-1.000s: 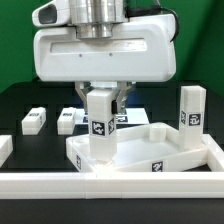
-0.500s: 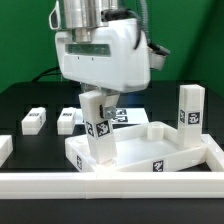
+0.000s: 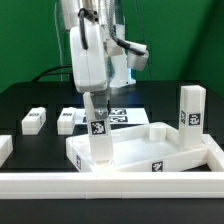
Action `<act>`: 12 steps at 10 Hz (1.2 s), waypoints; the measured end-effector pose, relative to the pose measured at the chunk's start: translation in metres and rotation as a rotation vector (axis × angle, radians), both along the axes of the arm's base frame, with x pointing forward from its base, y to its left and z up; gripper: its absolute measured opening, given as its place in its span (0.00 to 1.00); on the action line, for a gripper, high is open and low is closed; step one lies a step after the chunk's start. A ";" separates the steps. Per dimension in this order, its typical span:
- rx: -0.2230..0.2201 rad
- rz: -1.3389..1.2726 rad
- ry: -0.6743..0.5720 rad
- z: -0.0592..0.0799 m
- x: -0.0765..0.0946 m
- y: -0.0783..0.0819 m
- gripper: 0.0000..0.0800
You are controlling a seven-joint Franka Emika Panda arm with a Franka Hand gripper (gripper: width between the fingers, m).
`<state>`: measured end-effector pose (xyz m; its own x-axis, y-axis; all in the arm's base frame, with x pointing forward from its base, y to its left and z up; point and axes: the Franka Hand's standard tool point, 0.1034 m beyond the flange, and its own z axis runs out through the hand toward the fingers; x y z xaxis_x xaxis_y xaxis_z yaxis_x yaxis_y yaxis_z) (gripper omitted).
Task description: Assemble desk
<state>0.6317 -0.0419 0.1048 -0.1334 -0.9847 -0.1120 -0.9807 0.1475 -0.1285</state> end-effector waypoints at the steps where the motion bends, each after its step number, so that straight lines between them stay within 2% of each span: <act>1: 0.014 -0.062 0.004 0.000 0.000 0.001 0.37; 2: 0.014 -0.056 0.003 0.000 0.000 0.001 0.37; 3: 0.012 -0.035 0.001 0.000 0.001 0.003 0.61; 4: -0.038 0.145 -0.022 0.000 0.004 0.010 0.74; 5: -0.063 0.288 -0.035 -0.008 -0.004 0.023 0.74; 6: -0.063 0.288 -0.035 -0.008 -0.004 0.023 0.80; 7: -0.063 0.288 -0.035 -0.008 -0.004 0.023 0.81; 12: -0.063 0.288 -0.035 -0.008 -0.004 0.023 0.81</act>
Offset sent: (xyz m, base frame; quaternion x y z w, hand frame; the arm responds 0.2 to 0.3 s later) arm 0.0227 0.0040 0.0201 -0.0073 0.1136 -0.4313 0.8950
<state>0.6281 -0.0192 0.0964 0.1552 -0.9867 -0.0487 -0.9758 -0.1455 -0.1633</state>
